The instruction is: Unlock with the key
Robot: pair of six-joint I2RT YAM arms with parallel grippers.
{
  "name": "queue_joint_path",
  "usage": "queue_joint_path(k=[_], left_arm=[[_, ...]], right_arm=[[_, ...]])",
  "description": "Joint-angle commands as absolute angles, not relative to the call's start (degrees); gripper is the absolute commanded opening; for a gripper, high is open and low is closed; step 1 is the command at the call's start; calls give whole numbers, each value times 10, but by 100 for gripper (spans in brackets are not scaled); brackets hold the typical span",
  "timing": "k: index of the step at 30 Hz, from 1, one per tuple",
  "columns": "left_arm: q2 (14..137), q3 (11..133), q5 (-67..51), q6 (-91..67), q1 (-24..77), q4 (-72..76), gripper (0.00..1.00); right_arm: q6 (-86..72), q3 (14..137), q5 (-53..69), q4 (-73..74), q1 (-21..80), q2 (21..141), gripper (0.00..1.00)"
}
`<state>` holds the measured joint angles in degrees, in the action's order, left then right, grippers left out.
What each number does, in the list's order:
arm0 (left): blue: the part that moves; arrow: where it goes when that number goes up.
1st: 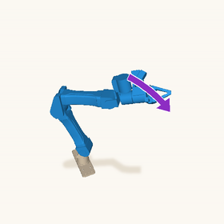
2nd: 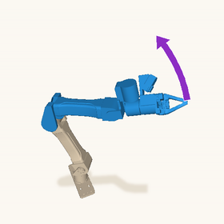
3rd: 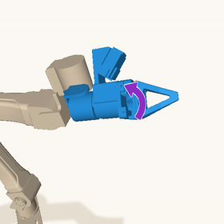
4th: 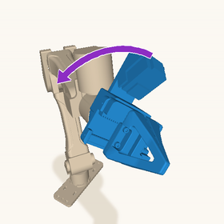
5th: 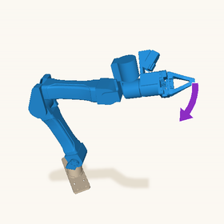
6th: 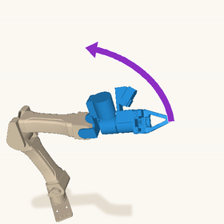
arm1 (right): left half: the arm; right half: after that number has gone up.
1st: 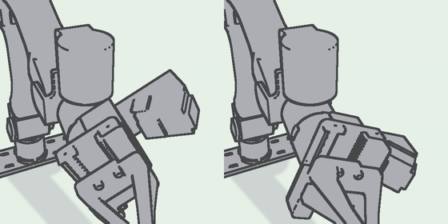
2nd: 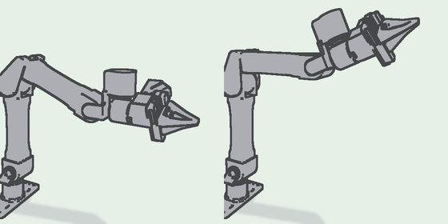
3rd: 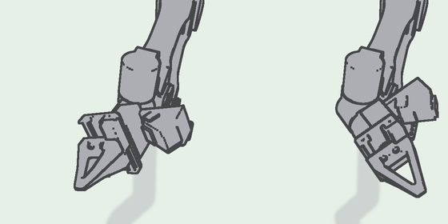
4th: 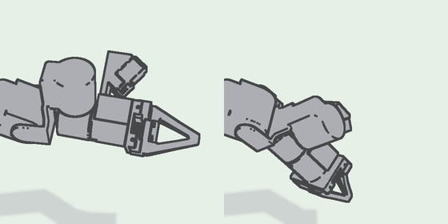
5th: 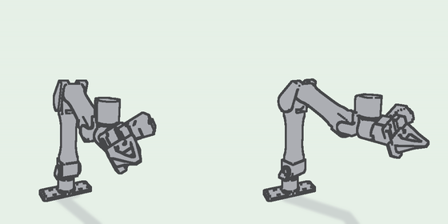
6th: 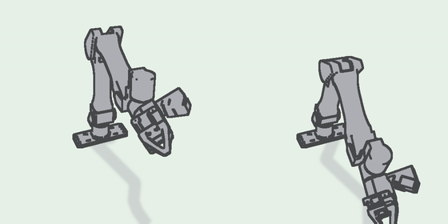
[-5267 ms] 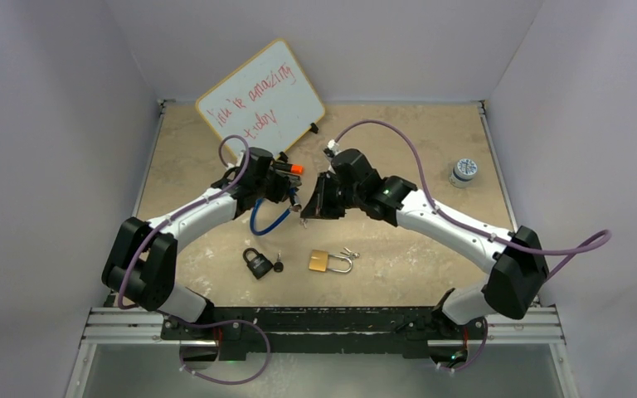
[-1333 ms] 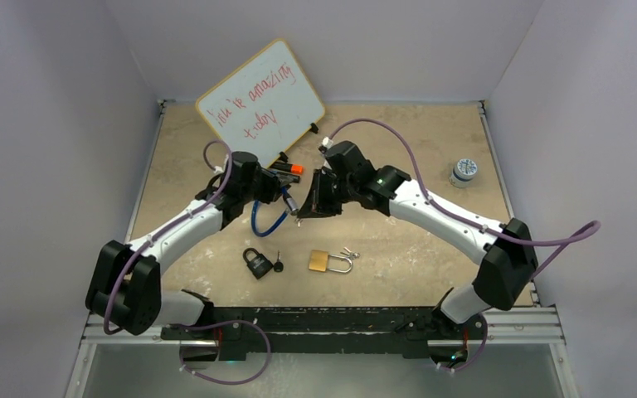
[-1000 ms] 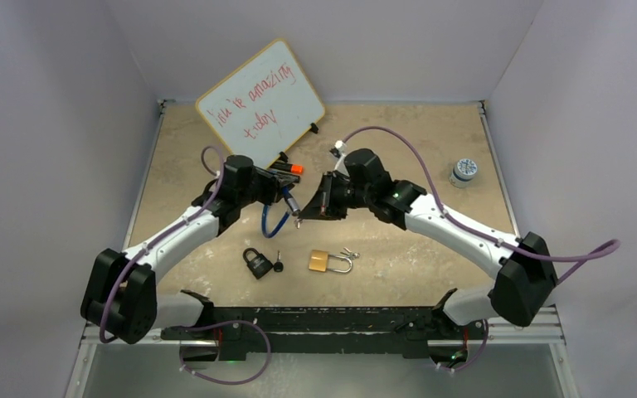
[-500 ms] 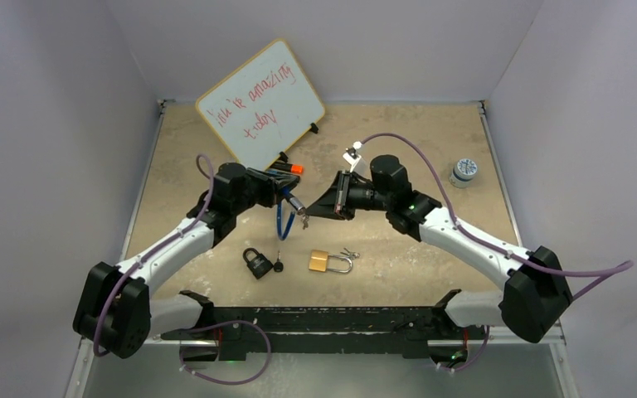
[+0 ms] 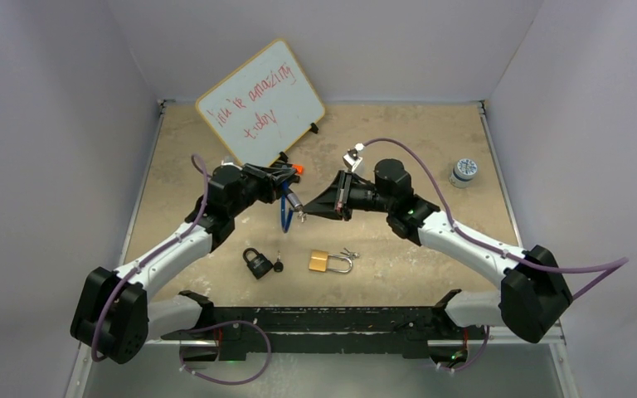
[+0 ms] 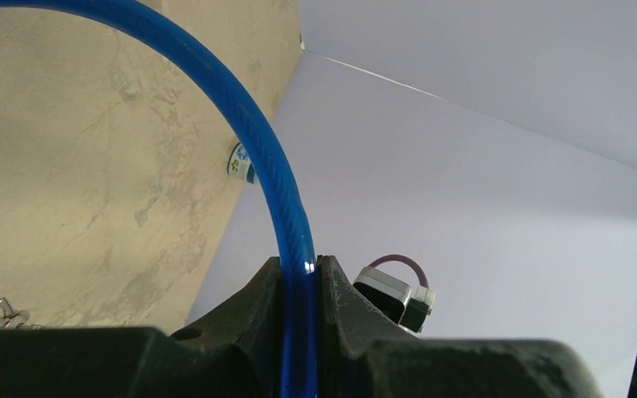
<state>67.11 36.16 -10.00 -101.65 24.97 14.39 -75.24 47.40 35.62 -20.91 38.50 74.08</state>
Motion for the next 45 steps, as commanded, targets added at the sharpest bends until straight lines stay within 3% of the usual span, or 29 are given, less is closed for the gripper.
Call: queue_joint_path(k=[1, 6, 11, 16, 21, 31, 45], left_arm=[[655, 356, -145, -1021, 261, 198, 0], [660, 359, -145, -1022, 261, 188, 0], [675, 357, -139, -1023, 261, 204, 0], [683, 357, -132, -1030, 261, 224, 0], [691, 358, -130, -1032, 261, 233, 0], [691, 361, -96, -1004, 261, 203, 0], [706, 390, -107, -1013, 261, 221, 0]], right_arm=[[-703, 493, 318, -239, 375, 736, 0], [-487, 599, 243, -21, 392, 749, 0], [-484, 612, 256, -4, 398, 750, 24], [-544, 592, 287, -38, 400, 748, 34], [-539, 595, 298, -40, 410, 745, 57], [-501, 607, 309, -19, 438, 769, 60], [-510, 611, 310, -54, 453, 786, 37]])
